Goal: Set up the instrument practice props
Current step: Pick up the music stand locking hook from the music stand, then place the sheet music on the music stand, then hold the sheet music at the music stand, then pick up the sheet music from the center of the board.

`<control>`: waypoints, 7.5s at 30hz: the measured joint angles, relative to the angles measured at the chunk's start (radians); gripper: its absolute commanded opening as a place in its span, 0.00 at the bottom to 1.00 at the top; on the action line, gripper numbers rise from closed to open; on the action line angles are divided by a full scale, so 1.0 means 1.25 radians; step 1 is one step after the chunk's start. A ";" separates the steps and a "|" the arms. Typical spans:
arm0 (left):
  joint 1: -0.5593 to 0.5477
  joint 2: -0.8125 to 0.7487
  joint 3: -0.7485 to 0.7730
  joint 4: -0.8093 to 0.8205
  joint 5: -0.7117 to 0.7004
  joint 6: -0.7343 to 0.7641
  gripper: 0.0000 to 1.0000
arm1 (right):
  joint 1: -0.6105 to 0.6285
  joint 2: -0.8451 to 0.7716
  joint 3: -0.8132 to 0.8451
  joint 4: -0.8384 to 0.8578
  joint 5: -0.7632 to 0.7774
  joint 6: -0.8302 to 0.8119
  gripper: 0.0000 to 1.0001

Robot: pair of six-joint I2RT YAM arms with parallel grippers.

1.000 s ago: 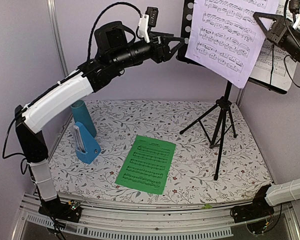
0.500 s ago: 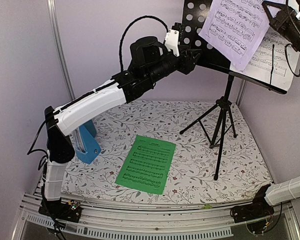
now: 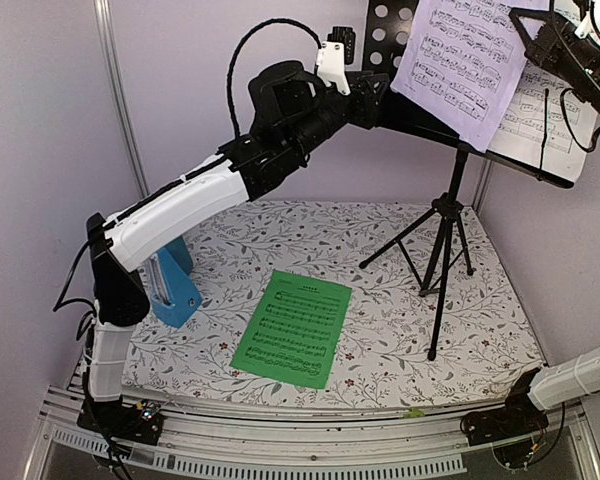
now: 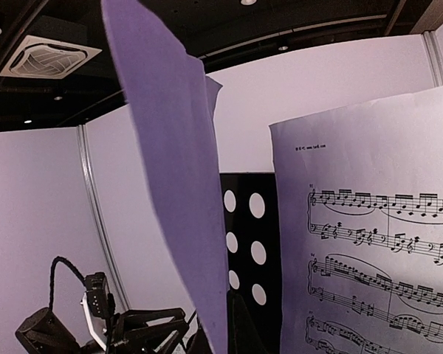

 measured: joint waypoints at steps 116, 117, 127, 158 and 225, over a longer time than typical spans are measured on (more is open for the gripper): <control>-0.031 -0.060 -0.210 0.230 -0.048 0.067 0.00 | 0.000 0.162 -0.016 0.133 -0.006 -0.249 0.00; -0.031 -0.060 -0.210 0.230 -0.048 0.067 0.00 | 0.000 0.162 -0.016 0.134 -0.005 -0.249 0.00; -0.031 -0.060 -0.210 0.230 -0.048 0.070 0.00 | 0.000 0.170 0.002 0.145 -0.011 -0.246 0.00; -0.034 -0.060 -0.210 0.203 -0.030 0.073 0.34 | -0.010 0.194 0.020 0.119 -0.027 -0.249 0.00; 0.011 -0.633 -1.100 -0.225 0.037 -0.356 0.71 | 0.031 -0.239 -0.843 0.061 -0.311 0.355 0.77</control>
